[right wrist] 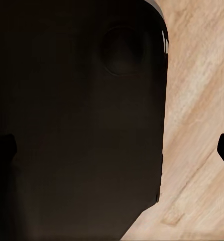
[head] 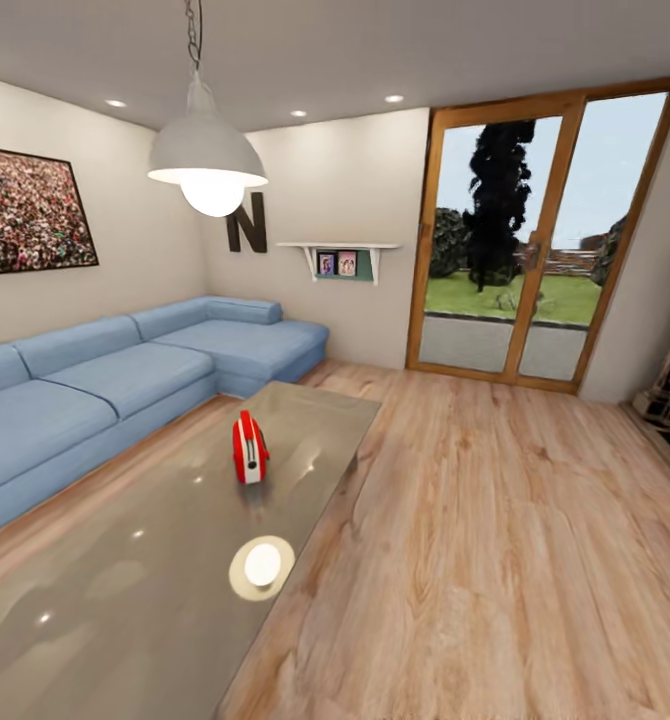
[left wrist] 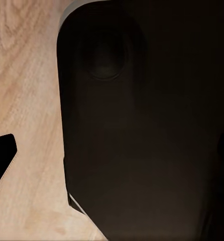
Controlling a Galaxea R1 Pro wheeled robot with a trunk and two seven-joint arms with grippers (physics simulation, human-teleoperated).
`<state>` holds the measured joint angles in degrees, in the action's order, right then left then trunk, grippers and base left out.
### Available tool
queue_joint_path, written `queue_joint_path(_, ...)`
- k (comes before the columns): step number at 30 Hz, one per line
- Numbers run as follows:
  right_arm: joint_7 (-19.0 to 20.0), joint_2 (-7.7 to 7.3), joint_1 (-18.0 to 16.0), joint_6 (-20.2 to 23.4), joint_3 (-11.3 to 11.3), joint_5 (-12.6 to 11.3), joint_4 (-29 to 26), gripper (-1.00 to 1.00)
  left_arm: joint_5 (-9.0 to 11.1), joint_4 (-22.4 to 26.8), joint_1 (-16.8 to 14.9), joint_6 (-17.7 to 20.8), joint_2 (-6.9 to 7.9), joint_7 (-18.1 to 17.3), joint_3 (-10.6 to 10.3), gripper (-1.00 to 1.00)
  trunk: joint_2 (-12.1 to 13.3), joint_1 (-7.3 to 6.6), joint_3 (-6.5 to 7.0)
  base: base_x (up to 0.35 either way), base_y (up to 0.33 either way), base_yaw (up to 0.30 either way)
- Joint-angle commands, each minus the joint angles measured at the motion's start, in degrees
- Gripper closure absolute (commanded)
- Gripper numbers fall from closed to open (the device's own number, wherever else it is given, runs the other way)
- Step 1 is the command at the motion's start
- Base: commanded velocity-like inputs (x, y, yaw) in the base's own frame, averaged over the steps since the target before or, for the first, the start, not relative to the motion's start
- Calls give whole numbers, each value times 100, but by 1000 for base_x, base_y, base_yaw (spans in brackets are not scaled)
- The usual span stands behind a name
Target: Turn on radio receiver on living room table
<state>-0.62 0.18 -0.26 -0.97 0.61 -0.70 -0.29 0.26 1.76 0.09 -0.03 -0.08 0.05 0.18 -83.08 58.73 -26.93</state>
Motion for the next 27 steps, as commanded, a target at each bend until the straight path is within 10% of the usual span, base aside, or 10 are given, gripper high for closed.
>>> queue_joint_path(1, 0, 0, 0, 0, 0, 0, 1, -100, 0, 0, 0, 1, 6, 1, 0, -100, 0, 0, 0, 0, 0, -282)
queue_joint_path(27, 0, 0, 0, 0, 0, 0, 0, -100, 0, 0, 0, 2, -1, 1, 0, -100, 0, 0, 20, 0, 0, -282)
